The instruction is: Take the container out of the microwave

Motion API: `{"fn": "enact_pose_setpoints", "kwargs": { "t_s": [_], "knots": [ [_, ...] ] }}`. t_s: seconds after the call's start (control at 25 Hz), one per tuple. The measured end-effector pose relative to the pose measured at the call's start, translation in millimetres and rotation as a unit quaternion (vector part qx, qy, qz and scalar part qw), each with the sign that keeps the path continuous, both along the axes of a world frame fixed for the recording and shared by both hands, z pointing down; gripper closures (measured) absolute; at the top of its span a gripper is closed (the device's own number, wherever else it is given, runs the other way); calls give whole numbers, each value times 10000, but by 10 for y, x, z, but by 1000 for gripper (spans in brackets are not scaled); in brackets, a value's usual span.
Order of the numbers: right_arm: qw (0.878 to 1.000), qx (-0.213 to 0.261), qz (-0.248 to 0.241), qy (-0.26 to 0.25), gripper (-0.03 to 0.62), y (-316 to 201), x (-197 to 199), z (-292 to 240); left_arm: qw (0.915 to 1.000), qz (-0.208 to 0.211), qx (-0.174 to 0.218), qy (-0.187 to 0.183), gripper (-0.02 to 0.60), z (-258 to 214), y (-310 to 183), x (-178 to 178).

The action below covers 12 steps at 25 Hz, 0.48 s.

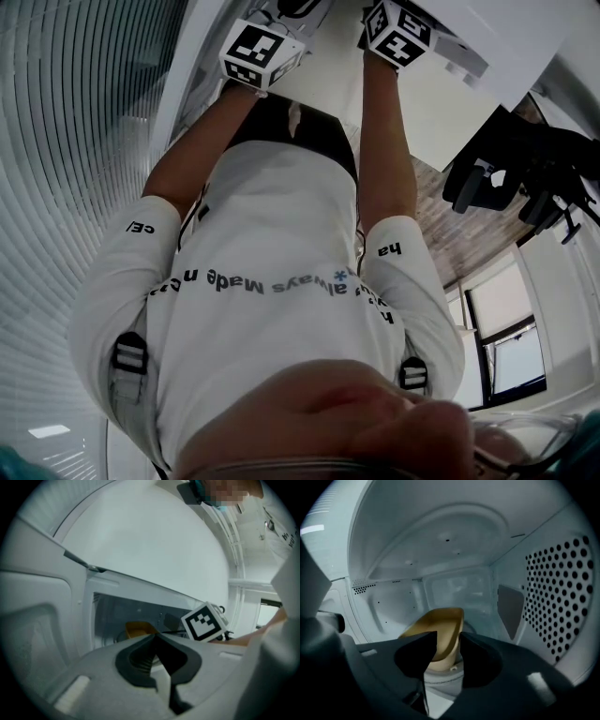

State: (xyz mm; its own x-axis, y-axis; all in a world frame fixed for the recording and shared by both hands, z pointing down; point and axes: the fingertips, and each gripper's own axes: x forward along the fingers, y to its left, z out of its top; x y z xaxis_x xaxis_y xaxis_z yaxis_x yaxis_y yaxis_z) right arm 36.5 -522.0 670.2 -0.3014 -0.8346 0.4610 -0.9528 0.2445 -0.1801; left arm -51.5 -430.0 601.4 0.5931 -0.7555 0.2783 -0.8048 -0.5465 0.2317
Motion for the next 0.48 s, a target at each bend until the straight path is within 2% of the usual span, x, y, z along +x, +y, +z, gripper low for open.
{"fn": "enact_pose_setpoints", "kwargs": {
  "t_s": [0.16,0.32,0.48],
  "knots": [
    [9998,-115,85,-149,468,-1,-15,56,10000,-24,-13,1,578,14,10,-43],
    [9995,-146,203,-168,532,-16,0,108,10000,-57,-23,11,578,84,8,-45],
    [9988,-191,388,-240,546,-29,25,116,10000,-62,-25,18,578,86,11,-58]
  ]
}}
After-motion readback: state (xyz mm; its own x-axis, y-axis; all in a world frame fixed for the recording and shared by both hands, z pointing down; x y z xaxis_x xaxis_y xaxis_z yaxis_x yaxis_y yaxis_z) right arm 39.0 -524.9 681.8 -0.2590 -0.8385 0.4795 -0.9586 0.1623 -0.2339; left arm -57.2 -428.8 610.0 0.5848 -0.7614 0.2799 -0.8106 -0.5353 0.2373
